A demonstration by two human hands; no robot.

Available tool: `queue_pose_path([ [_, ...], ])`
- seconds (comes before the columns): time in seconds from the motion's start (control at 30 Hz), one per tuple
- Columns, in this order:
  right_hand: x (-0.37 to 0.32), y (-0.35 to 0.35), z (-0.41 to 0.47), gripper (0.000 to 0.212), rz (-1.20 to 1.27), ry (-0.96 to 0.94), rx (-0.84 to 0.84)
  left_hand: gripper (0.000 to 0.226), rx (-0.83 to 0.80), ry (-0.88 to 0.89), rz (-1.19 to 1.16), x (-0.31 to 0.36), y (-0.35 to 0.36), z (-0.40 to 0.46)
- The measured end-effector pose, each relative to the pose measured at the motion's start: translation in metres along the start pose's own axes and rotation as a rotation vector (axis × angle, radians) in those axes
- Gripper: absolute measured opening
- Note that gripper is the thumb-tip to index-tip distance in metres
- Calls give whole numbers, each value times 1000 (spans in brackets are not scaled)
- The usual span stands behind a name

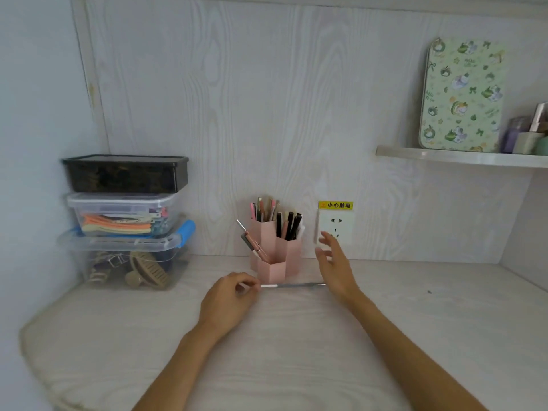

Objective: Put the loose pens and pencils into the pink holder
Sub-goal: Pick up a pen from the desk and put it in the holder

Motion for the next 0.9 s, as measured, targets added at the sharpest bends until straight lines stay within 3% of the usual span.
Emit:
queue_pose_path([
  [0.1,10,20,-9,49,-37,-3,-260,11,102,29,-286,13,-13,0],
  [0.2,9,30,-11,51,-109,-84,-300,16,277,103,-393,32,-36,-1],
  [0.33,14,32,-7,58,-168,-95,-312,14,577,316,-346,79,-75,8],
  [0.5,17,36,-7,68,-260,-131,-321,18,846,514,-27,138,-106,35],
  [0.7,18,36,-7,70,-242,-145,-313,21,726,471,263,133,-74,72],
  [0.9,16,35,-7,70,-270,-186,-296,26,375,249,427,80,-34,92],
])
Point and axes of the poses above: each hand's wrist, its own z-axis towards the middle knuckle, its own y-axis out of the palm, x = y × z, the point moved 5 cm from there along z, towards the middle knuckle, and after that the axes turned 7 degrees about -z, right-handed, at the moved point
